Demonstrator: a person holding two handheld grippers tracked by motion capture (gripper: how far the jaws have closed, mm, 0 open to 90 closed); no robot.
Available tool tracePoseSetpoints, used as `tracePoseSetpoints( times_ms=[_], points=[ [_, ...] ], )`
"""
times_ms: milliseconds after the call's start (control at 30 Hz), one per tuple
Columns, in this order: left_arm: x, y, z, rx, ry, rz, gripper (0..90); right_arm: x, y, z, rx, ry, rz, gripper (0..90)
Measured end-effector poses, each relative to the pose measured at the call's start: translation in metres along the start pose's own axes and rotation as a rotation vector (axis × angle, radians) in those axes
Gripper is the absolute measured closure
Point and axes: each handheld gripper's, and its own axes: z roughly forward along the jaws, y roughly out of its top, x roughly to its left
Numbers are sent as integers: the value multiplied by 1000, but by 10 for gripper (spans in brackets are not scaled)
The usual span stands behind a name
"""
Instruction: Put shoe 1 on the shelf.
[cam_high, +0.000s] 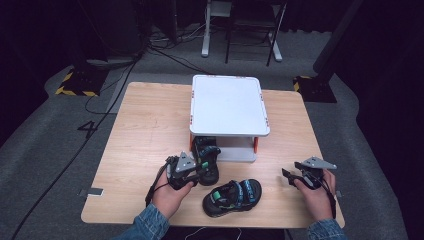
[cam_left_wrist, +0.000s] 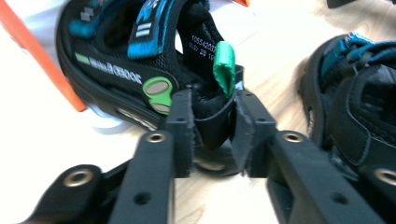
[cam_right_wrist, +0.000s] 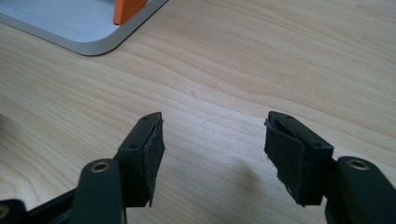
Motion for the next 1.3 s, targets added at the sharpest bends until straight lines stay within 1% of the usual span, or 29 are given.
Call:
tracePoseSetpoints(
  times_ms=[33, 100, 133, 167, 200, 300, 333, 367, 400, 467, 500, 533, 567, 600, 667, 700, 767, 833, 900, 933, 1000, 1033, 1100, 1133, 1167, 1200, 1233, 1267, 1300],
  points=[
    [5, 2, -2, -18, -2, -17, 776, 0, 0, 0, -2, 0, -1, 388],
    [8, 4, -2, -25, -12, -22, 781, 0, 0, 0, -1, -1, -1, 388],
    [12, 8, -3, -41, -11, -13, 782, 0, -1, -1, -2, -2, 2, 388],
    [15, 10, -3, -46, 8, 12, 780, -1, -2, -1, 0, -3, 3, 388],
    [15, 10, -3, -46, 8, 12, 780, -1, -2, -1, 0, -3, 3, 388],
    [27, 14, -3, -67, 27, 6, 780, -2, -4, -3, 4, -10, 9, 388],
    [34, 17, -4, -67, 82, 30, 780, -2, -5, -4, 4, -11, 7, 388],
    [37, 19, -3, -64, 105, 43, 780, -2, -6, -5, 7, -13, 10, 388],
    [40, 20, -2, -73, 100, 46, 780, -2, -7, -5, 7, -17, 10, 388],
    [43, 22, 2, -62, 112, 42, 778, -3, -9, -7, 9, -22, 13, 388],
    [45, 22, 4, -57, 142, 62, 777, -3, -10, -9, 11, -24, 19, 388],
    [45, 22, 4, -57, 142, 62, 774, -3, -10, -9, 11, -24, 19, 388],
    [49, 22, 6, -62, 135, 47, 770, -3, -13, -11, 11, -29, 22, 388],
    [49, 22, 6, -62, 135, 47, 770, -3, -13, -11, 11, -29, 22, 388],
    [51, 24, 9, -76, 124, 28, 768, -5, -16, -14, 14, -34, 27, 388],
    [50, 25, 13, -85, 106, 27, 768, -6, -19, -17, 14, -43, 36, 388],
    [46, 26, 18, -72, 85, 36, 767, -7, -20, -18, 14, -45, 38, 388],
    [45, 27, 20, -76, 73, 36, 765, -7, -21, -20, 15, -50, 42, 388],
    [45, 28, 24, -95, 46, 11, 761, -8, -23, -21, 14, -52, 45, 388],
    [45, 28, 25, -98, 43, 16, 756, -8, -24, -22, 16, -55, 47, 388],
    [46, 26, 28, -80, 44, 25, 741, -9, -25, -23, 17, -58, 49, 388],
    [44, 20, 31, -54, 30, -13, 713, -9, -26, -24, 13, -58, 49, 388],
    [44, 17, 31, -46, 31, -25, 673, -9, -25, -25, 10, -57, 49, 388],
    [45, 12, 27, -62, 29, -58, 647, -9, -25, -25, 9, -56, 46, 388],
    [45, 12, 27, -62, 29, -58, 616, -8, -24, -25, 9, -53, 45, 388],
    [46, 11, 25, -65, 26, -72, 616, -8, -24, -25, 9, -53, 45, 388],
    [46, 10, 24, -73, 22, -94, 572, -8, -24, -24, 8, -52, 42, 388],
    [47, 10, 22, -73, 23, -102, 512, -8, -24, -24, 9, -51, 39, 388],
    [46, 9, 17, -72, 21, -115, 385, -8, -22, -22, 8, -47, 41, 388]
  ],
)
